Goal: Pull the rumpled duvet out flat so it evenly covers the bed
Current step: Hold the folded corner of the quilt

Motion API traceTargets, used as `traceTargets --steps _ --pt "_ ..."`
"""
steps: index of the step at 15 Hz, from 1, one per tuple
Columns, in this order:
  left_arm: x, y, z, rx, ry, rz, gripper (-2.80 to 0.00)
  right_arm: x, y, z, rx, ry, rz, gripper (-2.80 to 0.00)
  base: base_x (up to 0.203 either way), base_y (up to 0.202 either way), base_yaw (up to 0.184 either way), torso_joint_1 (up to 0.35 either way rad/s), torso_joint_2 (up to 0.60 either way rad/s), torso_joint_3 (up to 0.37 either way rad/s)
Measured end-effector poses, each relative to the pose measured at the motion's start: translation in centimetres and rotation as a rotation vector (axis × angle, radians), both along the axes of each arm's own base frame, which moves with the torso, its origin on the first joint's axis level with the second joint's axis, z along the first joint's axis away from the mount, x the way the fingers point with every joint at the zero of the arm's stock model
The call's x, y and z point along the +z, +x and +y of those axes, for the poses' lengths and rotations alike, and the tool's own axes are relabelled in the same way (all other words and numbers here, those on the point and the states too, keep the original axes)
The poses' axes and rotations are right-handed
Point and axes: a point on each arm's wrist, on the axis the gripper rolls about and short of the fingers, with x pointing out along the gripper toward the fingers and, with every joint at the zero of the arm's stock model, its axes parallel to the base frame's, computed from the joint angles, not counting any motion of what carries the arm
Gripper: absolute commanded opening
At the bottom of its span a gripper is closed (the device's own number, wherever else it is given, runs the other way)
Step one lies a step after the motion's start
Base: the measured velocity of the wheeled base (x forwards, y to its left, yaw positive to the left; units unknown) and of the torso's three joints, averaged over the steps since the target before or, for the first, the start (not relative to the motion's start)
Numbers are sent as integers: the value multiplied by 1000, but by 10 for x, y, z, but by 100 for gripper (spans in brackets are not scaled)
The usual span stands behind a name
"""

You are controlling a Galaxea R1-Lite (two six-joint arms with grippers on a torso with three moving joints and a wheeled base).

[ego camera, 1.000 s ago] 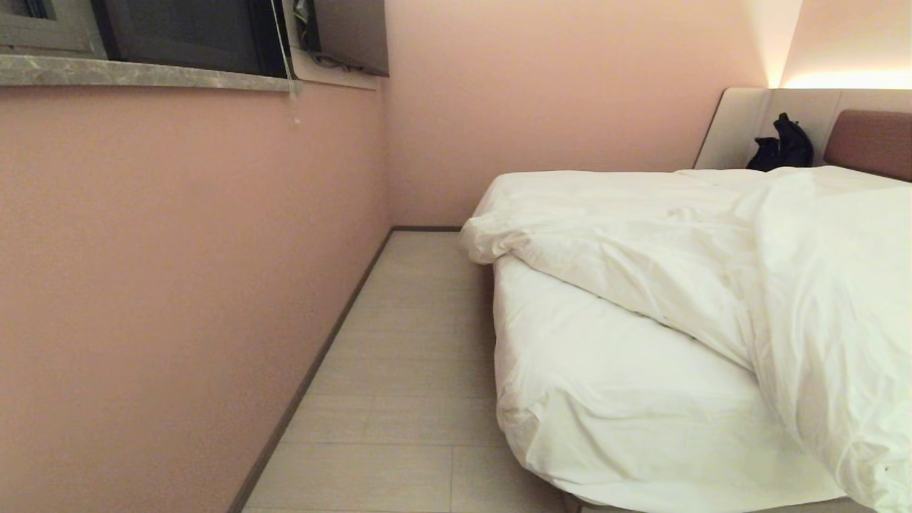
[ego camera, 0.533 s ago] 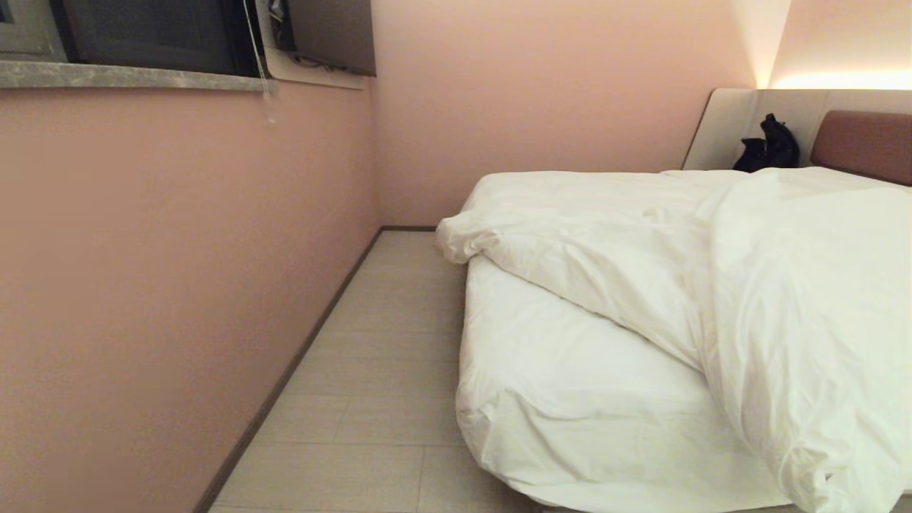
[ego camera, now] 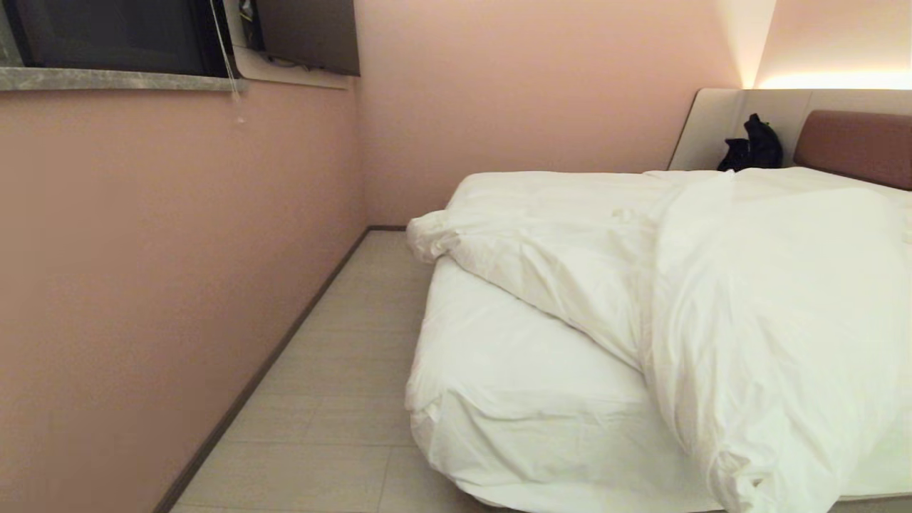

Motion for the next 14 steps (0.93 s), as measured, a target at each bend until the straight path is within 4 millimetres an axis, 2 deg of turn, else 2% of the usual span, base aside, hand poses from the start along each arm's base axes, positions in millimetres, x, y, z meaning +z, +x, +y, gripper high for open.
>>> traceTargets --steps 14 --pt "0 0 0 -1 1 0 -280 0 0 0 0 0 0 -280 0 -194 -2 1 3 3"
